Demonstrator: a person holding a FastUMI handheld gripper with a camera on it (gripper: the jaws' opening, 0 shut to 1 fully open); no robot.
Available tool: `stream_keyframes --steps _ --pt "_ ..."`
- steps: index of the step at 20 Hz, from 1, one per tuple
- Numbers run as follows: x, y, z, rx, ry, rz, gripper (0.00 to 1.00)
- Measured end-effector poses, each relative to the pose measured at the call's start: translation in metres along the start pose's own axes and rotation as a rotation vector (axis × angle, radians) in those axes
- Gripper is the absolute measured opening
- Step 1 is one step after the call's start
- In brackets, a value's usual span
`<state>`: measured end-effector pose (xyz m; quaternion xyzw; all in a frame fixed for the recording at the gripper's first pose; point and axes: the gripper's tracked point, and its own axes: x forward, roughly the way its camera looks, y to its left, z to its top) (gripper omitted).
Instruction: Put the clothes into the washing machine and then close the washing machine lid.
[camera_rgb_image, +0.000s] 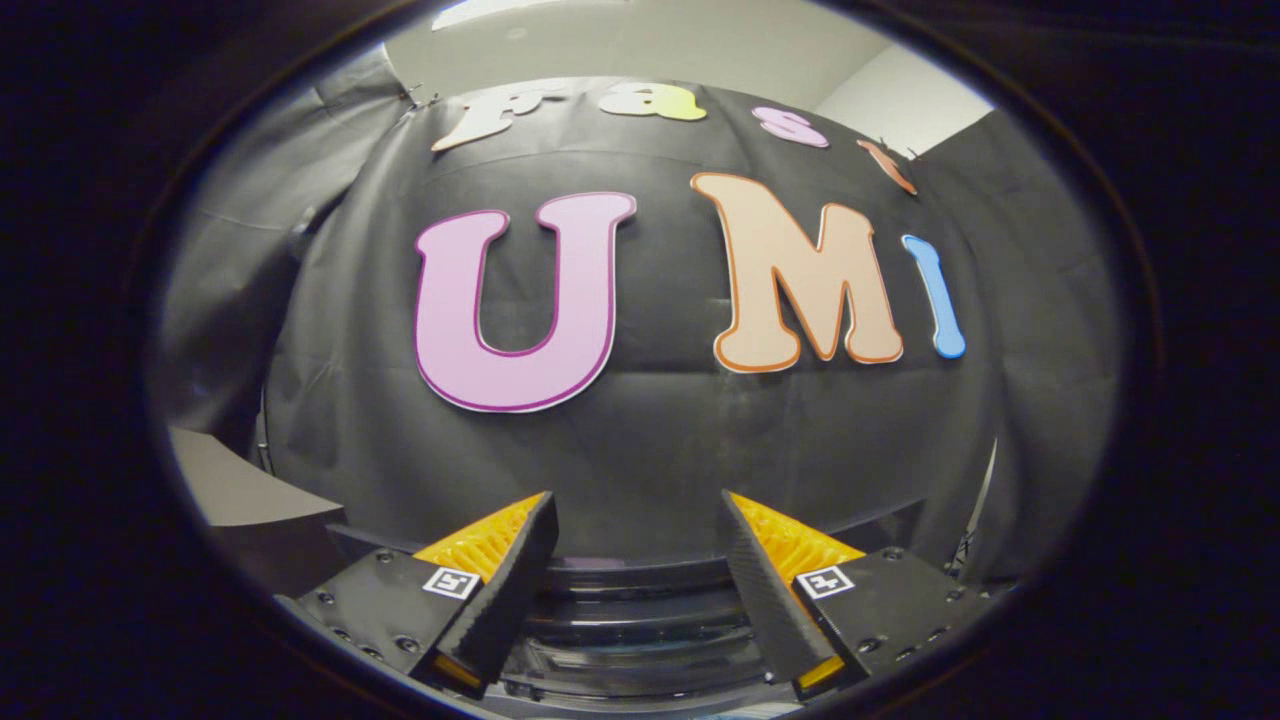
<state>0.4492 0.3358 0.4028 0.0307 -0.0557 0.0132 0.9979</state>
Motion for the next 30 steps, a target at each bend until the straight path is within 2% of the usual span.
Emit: stream_keyframes --steps 7,30 --pt "-0.017 -0.001 0.0 0.004 0.022 0.0 0.99" --pt "-0.076 -0.005 -0.004 0.003 -0.025 0.006 0.99"
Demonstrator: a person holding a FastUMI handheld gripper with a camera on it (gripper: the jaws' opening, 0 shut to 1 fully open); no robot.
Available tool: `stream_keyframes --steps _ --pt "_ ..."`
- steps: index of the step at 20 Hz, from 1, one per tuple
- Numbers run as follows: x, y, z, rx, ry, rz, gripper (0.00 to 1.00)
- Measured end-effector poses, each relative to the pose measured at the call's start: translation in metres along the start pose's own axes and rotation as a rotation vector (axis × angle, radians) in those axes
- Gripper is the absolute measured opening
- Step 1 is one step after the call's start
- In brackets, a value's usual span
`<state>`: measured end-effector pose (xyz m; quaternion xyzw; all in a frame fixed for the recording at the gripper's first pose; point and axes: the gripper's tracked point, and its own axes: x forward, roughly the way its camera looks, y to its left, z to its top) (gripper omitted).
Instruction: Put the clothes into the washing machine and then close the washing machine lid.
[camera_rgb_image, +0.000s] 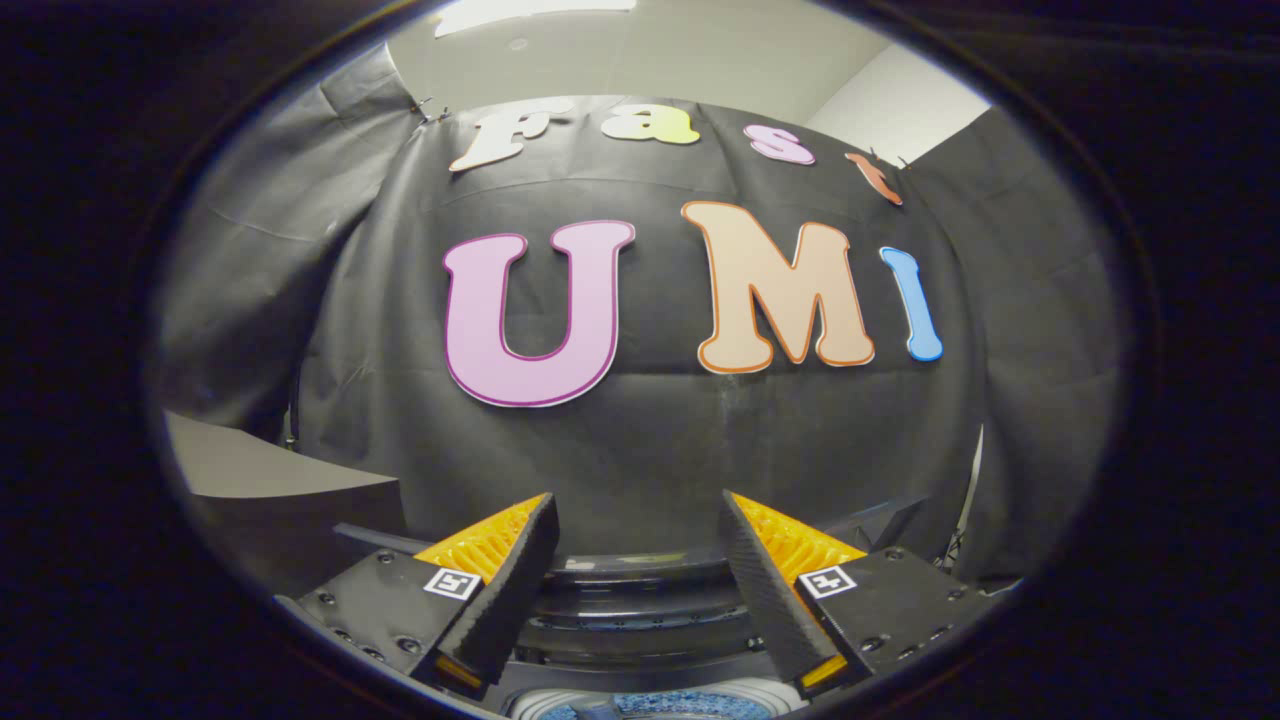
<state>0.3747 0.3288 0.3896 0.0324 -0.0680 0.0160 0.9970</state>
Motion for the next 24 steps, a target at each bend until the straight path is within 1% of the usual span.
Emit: stream_keyframes --steps 14,18,24 --pt "-0.019 -0.002 -0.007 -0.017 0.103 0.007 0.99" --pt "-0.029 -0.003 -0.012 -0.023 0.128 0.033 0.99" --pt "-0.034 -0.003 -0.015 -0.011 0.131 0.067 0.99"
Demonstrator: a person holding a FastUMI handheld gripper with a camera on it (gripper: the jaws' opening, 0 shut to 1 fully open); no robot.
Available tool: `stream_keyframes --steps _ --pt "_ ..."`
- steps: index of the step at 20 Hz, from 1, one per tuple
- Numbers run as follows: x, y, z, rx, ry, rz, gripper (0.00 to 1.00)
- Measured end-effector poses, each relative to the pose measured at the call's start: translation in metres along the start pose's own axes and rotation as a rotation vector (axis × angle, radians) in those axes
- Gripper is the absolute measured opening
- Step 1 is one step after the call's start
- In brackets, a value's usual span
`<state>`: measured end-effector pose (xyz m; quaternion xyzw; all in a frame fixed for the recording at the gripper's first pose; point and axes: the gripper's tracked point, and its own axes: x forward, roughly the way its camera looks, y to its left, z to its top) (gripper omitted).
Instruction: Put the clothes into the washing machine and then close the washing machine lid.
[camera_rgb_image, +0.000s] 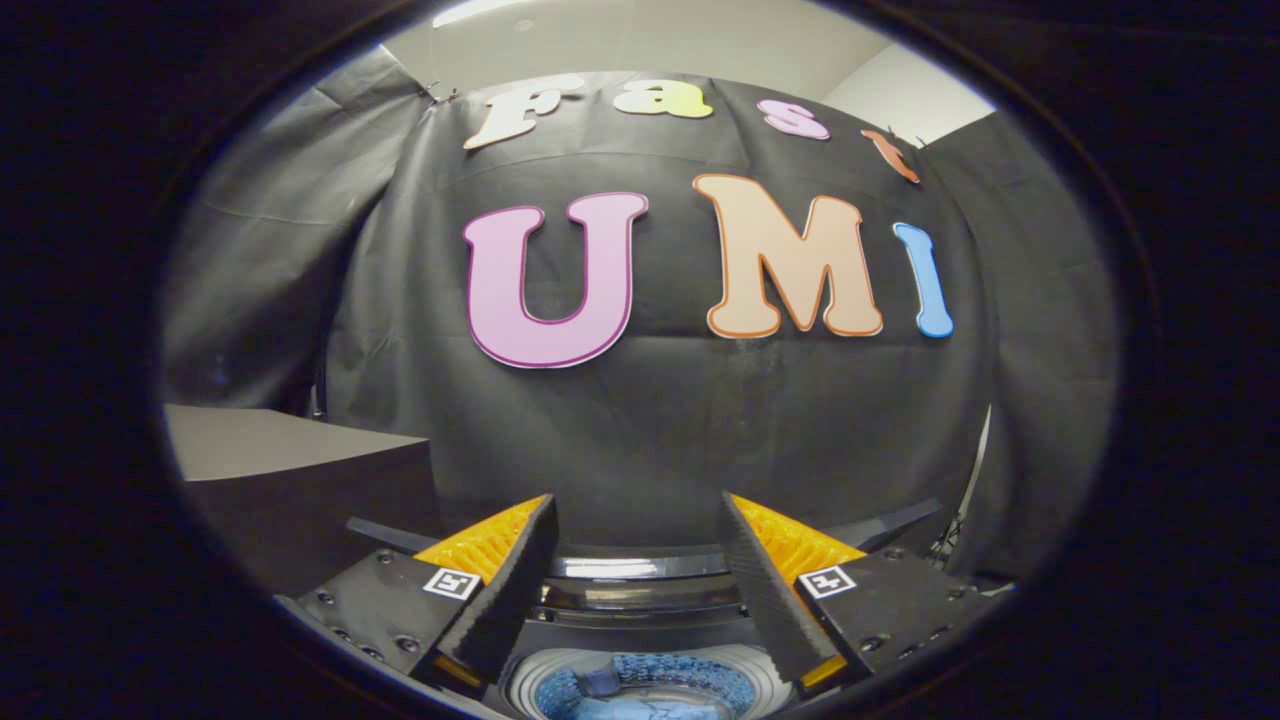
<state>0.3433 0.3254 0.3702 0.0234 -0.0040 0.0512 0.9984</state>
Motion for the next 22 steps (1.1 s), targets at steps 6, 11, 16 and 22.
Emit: stream_keyframes --steps 6,11,16,22 --pt "0.0 0.0 -0.001 0.002 0.009 -0.002 0.99" --pt "-0.011 -0.001 -0.009 0.002 0.036 0.002 1.0" --pt "-0.037 -0.012 -0.071 -0.01 0.225 -0.016 0.99" --pt "-0.078 -0.015 -0.079 -0.022 0.269 -0.016 0.99"
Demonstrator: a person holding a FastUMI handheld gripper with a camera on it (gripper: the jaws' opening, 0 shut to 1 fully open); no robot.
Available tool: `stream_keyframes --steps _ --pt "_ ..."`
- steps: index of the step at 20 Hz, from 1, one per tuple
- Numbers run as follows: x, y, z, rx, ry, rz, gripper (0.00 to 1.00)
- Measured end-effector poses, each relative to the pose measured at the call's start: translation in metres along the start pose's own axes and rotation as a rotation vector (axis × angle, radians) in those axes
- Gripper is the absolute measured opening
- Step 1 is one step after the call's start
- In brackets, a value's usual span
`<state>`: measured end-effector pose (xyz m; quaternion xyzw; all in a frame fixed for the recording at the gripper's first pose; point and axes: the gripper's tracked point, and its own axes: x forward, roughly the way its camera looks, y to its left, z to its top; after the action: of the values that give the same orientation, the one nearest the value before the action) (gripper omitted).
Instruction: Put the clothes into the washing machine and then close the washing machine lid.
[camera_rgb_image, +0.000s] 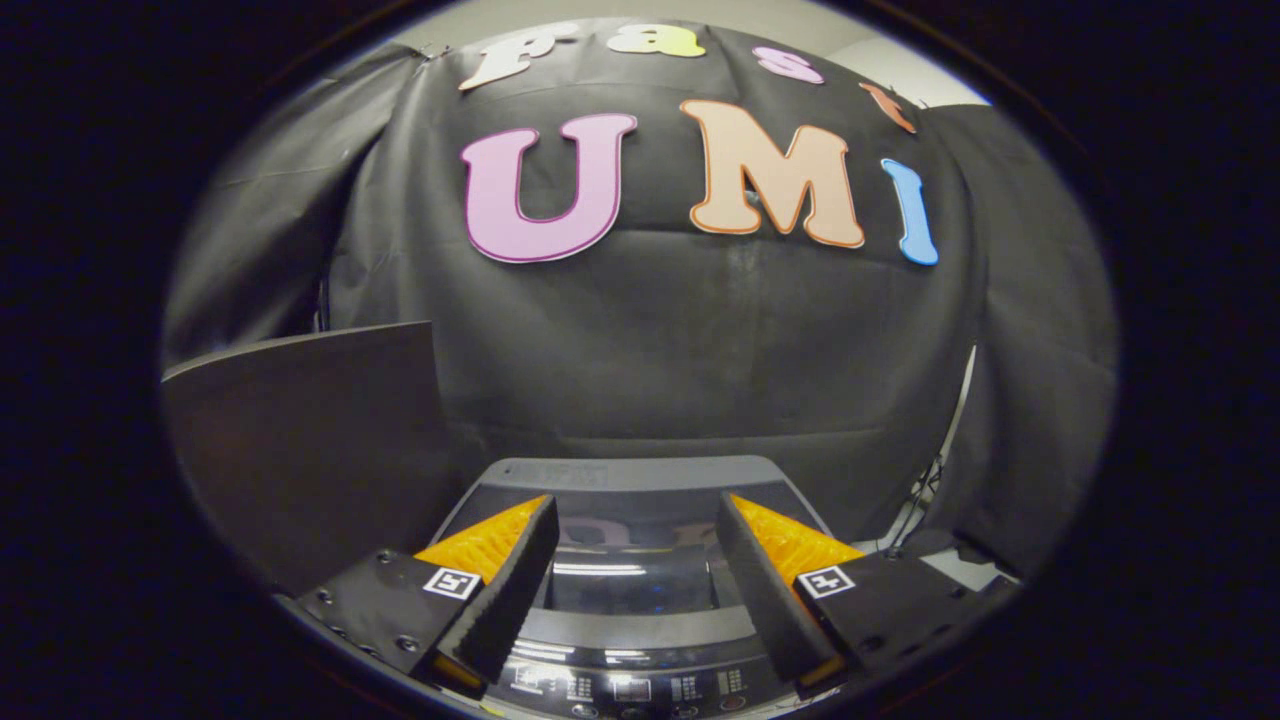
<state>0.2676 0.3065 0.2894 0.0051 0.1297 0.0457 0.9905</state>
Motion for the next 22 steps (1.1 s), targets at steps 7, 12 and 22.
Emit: stream_keyframes --steps 7,12,22 --pt "-0.047 0.004 0.008 0.086 -0.012 -0.015 0.99" --pt "-0.07 0.006 0.004 0.237 0.021 -0.026 0.98" --pt "-0.143 0.009 0.008 0.183 -0.042 0.051 0.98"
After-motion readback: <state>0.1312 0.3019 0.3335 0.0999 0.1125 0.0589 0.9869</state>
